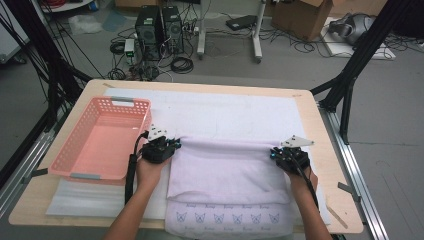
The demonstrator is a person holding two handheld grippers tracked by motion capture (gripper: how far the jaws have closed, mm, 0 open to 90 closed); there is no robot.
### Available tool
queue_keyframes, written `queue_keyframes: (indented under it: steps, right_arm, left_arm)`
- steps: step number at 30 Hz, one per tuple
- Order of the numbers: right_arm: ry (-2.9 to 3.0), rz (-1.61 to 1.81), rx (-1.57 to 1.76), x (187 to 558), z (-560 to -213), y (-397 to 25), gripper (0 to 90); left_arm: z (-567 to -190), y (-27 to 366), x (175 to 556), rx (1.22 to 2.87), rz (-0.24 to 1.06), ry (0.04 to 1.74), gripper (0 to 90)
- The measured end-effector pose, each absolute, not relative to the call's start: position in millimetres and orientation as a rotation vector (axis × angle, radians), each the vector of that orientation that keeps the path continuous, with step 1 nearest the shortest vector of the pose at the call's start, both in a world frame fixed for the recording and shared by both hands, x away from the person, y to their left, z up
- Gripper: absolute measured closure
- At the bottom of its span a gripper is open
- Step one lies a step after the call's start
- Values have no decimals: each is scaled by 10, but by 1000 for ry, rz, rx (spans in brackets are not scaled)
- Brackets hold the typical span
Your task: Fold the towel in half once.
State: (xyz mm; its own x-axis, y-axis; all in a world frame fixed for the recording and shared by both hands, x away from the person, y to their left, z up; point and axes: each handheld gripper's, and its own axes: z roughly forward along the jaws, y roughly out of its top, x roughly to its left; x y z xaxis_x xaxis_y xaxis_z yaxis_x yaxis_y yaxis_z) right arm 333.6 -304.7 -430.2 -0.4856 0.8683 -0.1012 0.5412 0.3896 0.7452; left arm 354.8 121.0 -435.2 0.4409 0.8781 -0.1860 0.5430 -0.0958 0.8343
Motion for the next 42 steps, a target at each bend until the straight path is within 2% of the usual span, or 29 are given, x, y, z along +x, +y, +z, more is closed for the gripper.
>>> queue_keyframes:
  steps: [1,2,5,11,14,16,18,20,21,22,23,24,28,33,42]
  right_arm:
    - [2171,920,1226,3351,-4305,-3062,677]
    - [2149,944,1247,3351,-4299,-3084,612]
    - [2047,1070,1305,3303,-4221,-3208,509]
    - [2091,1027,1434,3363,-4330,-3302,401]
    - [2117,972,1458,3407,-4405,-3278,398]
    - [2124,953,1485,3444,-4449,-3269,413]
    - [2104,946,1492,3449,-4446,-3278,469]
    - [2092,944,1506,3447,-4444,-3292,531]
    - [2080,943,1516,3444,-4445,-3294,567]
    - [2081,947,1516,3441,-4443,-3287,649]
    - [2099,969,1509,3439,-4441,-3281,816]
    - [2130,1014,1501,3435,-4445,-3262,840]
    - [2128,999,1483,3420,-4439,-3232,866]
    - [2049,1081,1418,3454,-4373,-3262,873]
    - [1921,1178,1428,3783,-4175,-3315,872]
  left_arm:
    - [-4357,1219,3564,1742,429,1251,592]
    - [-4353,1229,3561,1732,421,1257,538]
    - [-4361,1238,3548,1785,432,1238,427]
    - [-4488,1189,3578,1866,374,1256,366]
    - [-4497,1182,3584,1854,370,1254,362]
    - [-4504,1173,3581,1862,382,1238,381]
    - [-4513,1164,3571,1861,384,1224,438]
    - [-4512,1149,3563,1878,399,1217,542]
    - [-4516,1134,3555,1891,410,1204,637]
    - [-4516,1128,3556,1882,395,1211,710]
    - [-4520,1121,3560,1867,345,1215,790]
    - [-4518,1104,3553,1870,354,1219,827]
    - [-4509,1125,3570,1834,324,1251,855]
    - [-4390,1118,3669,1750,352,1260,862]
    - [-4175,1123,4080,1698,420,1263,861]
